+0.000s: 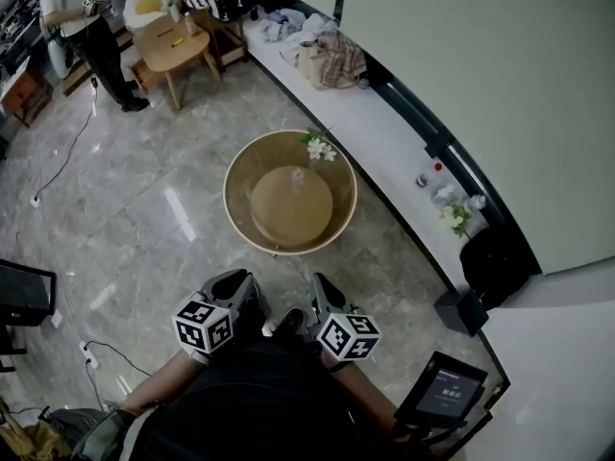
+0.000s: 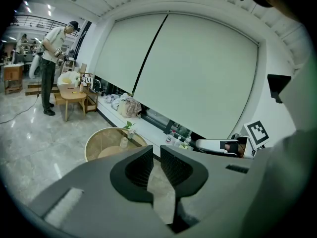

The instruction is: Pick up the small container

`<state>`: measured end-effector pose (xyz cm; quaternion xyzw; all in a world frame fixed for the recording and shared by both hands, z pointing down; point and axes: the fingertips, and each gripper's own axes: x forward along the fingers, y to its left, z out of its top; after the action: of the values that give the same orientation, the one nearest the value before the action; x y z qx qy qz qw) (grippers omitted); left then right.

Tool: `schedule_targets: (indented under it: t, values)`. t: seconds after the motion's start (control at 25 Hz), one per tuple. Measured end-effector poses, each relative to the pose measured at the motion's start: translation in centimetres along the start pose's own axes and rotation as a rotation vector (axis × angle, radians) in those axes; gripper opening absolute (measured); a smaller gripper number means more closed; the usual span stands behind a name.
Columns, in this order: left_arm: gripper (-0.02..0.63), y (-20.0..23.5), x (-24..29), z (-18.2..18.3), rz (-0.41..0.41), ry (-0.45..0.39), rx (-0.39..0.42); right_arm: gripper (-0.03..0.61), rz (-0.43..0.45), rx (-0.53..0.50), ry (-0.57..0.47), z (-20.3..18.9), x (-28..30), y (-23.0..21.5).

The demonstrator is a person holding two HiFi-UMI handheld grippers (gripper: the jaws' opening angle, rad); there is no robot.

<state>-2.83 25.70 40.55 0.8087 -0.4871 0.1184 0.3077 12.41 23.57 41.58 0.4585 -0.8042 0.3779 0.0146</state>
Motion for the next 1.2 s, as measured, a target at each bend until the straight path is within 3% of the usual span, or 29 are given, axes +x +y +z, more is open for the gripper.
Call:
schedule_targets:
  t: [0.56, 1.2]
  values:
    - [0.046, 1.3, 4.8, 3.6, -0.092, 0.008, 0.024, 0.006, -0.082, 0.006, -0.046, 3.4, 2.4, -1.7]
    - [0.046, 11.4, 11.9, 9.4, -0.159, 0.086, -0.021, 0.006, -0.178, 0.040, 0.006, 5.9, 14.4, -1.8]
